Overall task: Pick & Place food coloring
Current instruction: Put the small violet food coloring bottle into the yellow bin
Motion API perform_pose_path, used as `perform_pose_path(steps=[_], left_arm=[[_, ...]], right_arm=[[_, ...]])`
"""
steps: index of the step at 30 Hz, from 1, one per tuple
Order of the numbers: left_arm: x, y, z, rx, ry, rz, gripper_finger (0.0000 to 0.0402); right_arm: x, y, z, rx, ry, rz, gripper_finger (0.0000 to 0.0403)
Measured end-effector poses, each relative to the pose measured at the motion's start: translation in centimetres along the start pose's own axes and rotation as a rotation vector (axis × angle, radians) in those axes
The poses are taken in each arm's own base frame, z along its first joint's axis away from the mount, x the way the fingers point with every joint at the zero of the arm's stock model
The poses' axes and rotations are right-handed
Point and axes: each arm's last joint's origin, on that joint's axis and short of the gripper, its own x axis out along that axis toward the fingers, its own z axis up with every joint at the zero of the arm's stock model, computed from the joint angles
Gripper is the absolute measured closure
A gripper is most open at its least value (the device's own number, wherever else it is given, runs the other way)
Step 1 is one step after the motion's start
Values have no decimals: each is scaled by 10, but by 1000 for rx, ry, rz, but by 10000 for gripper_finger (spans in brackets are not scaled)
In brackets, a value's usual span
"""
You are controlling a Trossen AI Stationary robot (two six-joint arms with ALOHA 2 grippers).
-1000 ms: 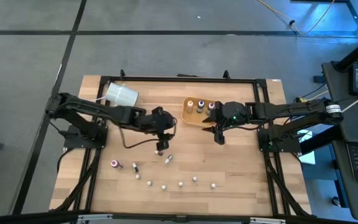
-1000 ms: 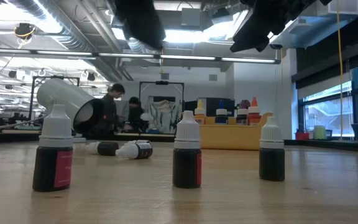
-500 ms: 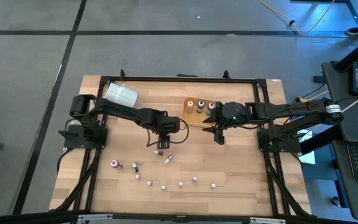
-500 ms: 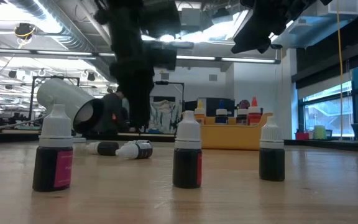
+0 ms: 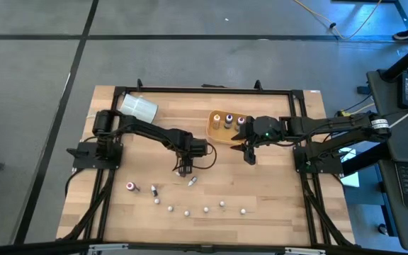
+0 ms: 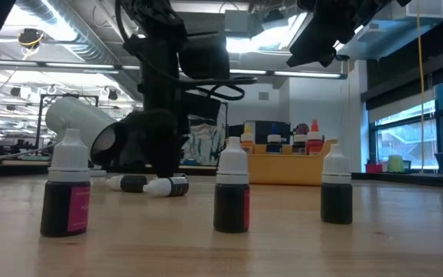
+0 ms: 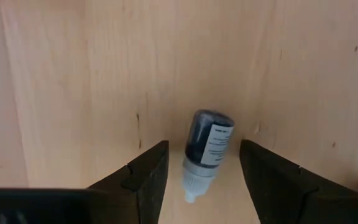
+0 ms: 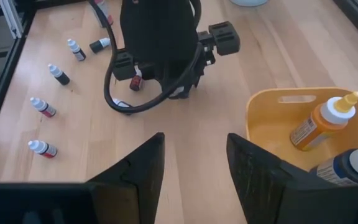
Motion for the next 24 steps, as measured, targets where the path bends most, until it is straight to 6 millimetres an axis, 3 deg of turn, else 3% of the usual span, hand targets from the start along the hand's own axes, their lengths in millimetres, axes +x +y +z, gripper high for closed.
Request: perform_pose_path(steps=[14, 19, 24], left_arm=[[1, -2, 1, 12, -5, -27, 330], [-4, -1, 7, 12, 8, -4, 336], [-34, 6, 31, 10, -42, 31, 329]], right_arm=[[0, 0, 0, 27, 0, 0, 228], [-3, 0, -1, 65, 5, -1, 228], [-29, 2, 1, 99, -51, 23, 228]])
